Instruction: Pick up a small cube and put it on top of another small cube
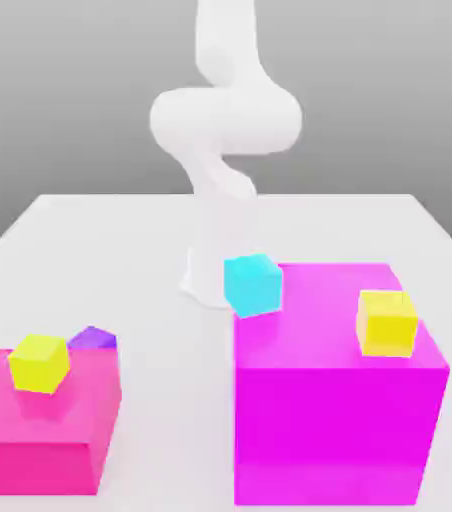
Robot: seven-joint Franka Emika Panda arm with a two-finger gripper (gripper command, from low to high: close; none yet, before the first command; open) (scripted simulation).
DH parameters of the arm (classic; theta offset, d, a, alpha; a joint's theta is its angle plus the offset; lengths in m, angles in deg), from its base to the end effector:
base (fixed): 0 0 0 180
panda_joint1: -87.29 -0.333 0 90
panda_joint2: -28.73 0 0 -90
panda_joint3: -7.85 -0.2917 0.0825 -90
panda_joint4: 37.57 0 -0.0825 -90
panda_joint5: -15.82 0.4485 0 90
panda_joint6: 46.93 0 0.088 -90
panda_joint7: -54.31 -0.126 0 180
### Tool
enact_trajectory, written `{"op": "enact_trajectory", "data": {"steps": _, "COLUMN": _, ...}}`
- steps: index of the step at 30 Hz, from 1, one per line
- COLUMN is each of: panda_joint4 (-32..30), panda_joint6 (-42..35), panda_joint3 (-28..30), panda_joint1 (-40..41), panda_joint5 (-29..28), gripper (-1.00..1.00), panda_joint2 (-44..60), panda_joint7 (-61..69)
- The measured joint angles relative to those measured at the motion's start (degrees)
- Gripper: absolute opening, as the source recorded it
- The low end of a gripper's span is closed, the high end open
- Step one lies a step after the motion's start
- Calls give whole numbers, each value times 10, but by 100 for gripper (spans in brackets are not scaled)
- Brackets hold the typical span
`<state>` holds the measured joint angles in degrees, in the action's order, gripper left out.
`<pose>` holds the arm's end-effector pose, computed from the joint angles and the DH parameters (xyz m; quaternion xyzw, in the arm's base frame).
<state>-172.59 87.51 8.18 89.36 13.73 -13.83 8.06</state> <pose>0.4643 -0.0210 0.6320 -0.8536 0.3779 -0.3377 0.1202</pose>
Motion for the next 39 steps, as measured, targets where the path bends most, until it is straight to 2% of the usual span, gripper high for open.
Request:
{"op": "enact_trajectory", "data": {"steps": 14, "panda_joint4": -182, "panda_joint6": 150, "panda_joint3": 74, "panda_joint1": 126, "panda_joint5": -85, "gripper": 0, "panda_joint2": 185, "panda_joint7": 3}}
{"op": "enact_trajectory", "data": {"steps": 24, "panda_joint4": -311, "panda_joint6": 260, "panda_joint3": 167, "panda_joint1": 203, "panda_joint5": -97, "gripper": 0, "panda_joint2": 312, "panda_joint7": 45}}
{"op": "enact_trajectory", "data": {"steps": 28, "panda_joint4": -354, "panda_joint6": 304, "panda_joint3": 204, "panda_joint1": 213, "panda_joint5": -70, "gripper": 0, "panda_joint2": 361, "panda_joint7": 81}}
{"op": "enact_trajectory", "data": {"steps": 33, "panda_joint4": -347, "panda_joint6": 354, "panda_joint3": 200, "panda_joint1": 199, "panda_joint5": -4, "gripper": 0, "panda_joint2": 424, "panda_joint7": 123}}
{"op": "enact_trajectory", "data": {"steps": 36, "panda_joint4": -340, "panda_joint6": 385, "panda_joint3": 163, "panda_joint1": 215, "panda_joint5": 69, "gripper": 0, "panda_joint2": 463, "panda_joint7": 173}}
{"op": "enact_trajectory", "data": {"steps": 39, "panda_joint4": -334, "panda_joint6": 415, "panda_joint3": 91, "panda_joint1": 271, "panda_joint5": 131, "gripper": 0, "panda_joint2": 500, "panda_joint7": 219}}
